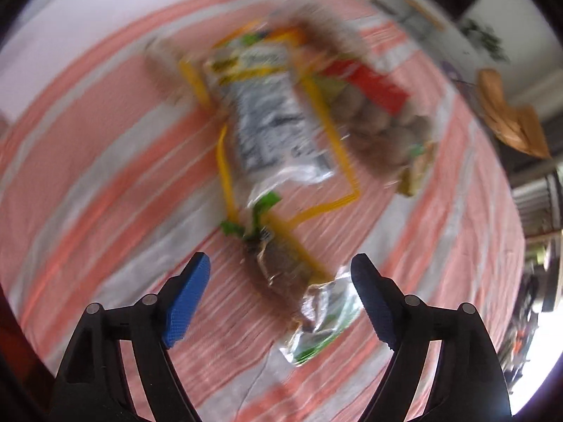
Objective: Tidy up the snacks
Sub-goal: 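Lift yellow packet with left gripper while right grasps brown green-labelled packet, then carry both packets over the white box and open both grippers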
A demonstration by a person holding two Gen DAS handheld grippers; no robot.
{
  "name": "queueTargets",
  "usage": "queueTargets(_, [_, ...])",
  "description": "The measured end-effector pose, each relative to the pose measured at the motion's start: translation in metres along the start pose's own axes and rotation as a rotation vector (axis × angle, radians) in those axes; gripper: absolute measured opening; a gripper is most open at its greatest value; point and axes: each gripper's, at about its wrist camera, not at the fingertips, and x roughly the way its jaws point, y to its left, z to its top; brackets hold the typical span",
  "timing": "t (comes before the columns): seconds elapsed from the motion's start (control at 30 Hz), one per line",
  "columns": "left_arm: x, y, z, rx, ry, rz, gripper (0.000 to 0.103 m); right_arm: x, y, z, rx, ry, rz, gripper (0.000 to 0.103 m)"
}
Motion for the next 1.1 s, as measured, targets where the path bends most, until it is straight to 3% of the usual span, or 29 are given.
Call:
queueTargets(0.1, [0.003, -0.002, -0.002, 0.004, 0.008, -0.001, 0.043, 0.007, -0.022, -0.006, 0.116, 0.005, 0.129, 0.061])
queueTargets(0.17, [0.006, -0.004, -0.002, 0.006, 0.016, -0.005, 0.044, 0.008, -0.034, -0.012, 0.201, -0.008, 0.168, 0.058])
queueTargets(0.4, [0.013, -0.002, 0.004, -0.001, 0.028, -0.027, 0.044, -0.018, -0.079, -0.040, 0.505, -0.134, 0.298, 0.057])
queueTargets(0.63, [0.006, 0.013, 0.020, -0.021, -0.001, -0.023, 0.044, -0.070, -0.094, -0.038, 0.656, -0.306, 0.510, 0.057])
queueTargets(0.8, [-0.007, 0.046, 0.054, -0.058, -0.053, 0.035, 0.044, -0.109, -0.052, 0.019, 0.659, -0.435, 0.689, 0.058])
queueTargets(0.9, [-0.013, 0.066, 0.070, -0.070, -0.067, 0.104, 0.044, -0.130, -0.020, 0.071, 0.609, -0.499, 0.802, 0.058])
queueTargets(1.1, [-0.015, 0.101, 0.080, -0.070, -0.074, 0.256, 0.047, -0.145, 0.066, 0.166, 0.516, -0.534, 0.933, 0.060])
